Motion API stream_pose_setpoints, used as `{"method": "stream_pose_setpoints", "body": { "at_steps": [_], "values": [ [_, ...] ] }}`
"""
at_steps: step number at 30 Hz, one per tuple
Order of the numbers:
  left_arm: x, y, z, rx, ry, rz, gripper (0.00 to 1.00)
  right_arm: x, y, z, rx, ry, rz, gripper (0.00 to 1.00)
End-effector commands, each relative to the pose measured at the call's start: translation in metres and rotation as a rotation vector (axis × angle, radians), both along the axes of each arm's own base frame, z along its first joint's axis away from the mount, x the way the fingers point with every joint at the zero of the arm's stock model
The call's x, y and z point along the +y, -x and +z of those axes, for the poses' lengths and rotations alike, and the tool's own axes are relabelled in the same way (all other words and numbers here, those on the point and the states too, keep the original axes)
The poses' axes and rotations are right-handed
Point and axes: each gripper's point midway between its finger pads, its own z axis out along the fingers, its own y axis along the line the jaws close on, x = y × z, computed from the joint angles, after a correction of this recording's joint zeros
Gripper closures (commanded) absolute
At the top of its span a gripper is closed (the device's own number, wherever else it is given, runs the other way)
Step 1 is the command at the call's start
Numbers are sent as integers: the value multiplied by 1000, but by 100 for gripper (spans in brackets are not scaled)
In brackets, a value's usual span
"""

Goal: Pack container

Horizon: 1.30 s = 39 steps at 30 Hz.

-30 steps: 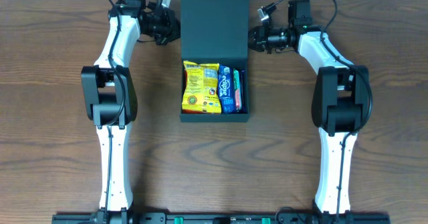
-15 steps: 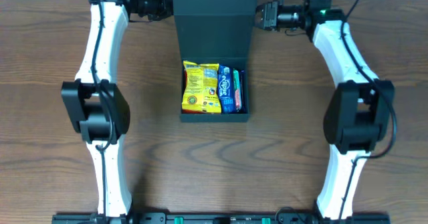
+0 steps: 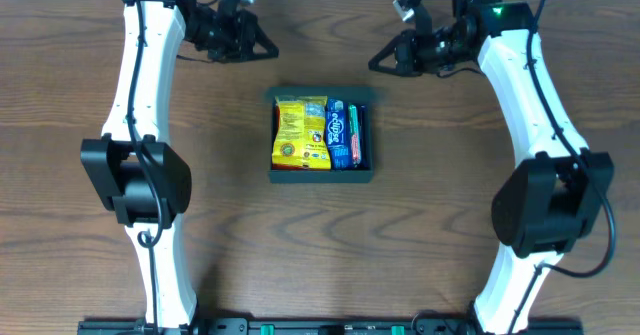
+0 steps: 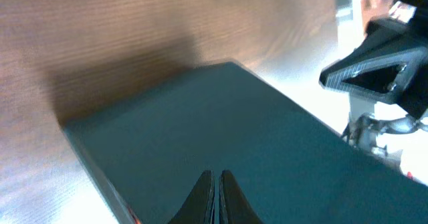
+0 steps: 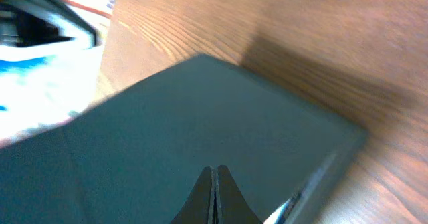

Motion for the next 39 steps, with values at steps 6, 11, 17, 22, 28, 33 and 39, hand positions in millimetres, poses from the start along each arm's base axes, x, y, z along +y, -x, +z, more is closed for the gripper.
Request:
{"method": "stream_pose_setpoints", "body": {
  "at_steps": [6, 11, 17, 22, 28, 33, 39],
  "values": [
    [7, 21, 0, -40, -156, -79, 94, -37, 4, 5, -119, 331, -60, 98],
    [21, 23, 16, -90, -250, -33, 94, -63, 9, 26, -187, 469, -129, 98],
    [38, 42, 83, -290, -334, 25, 94, -67, 16, 90, -378, 450, -179, 83],
    [55, 65, 127, -411, -408, 92, 94, -68, 18, 136, -556, 436, -188, 26],
    [66, 92, 149, -450, -452, 121, 5, -75, 12, 151, -617, 450, -227, 1],
    [83, 103, 139, -390, -550, 136, 5, -88, 9, 151, -611, 459, -255, 1],
    [85, 105, 137, -380, -564, 136, 5, -87, 9, 151, -611, 458, -252, 1]
  ]
}}
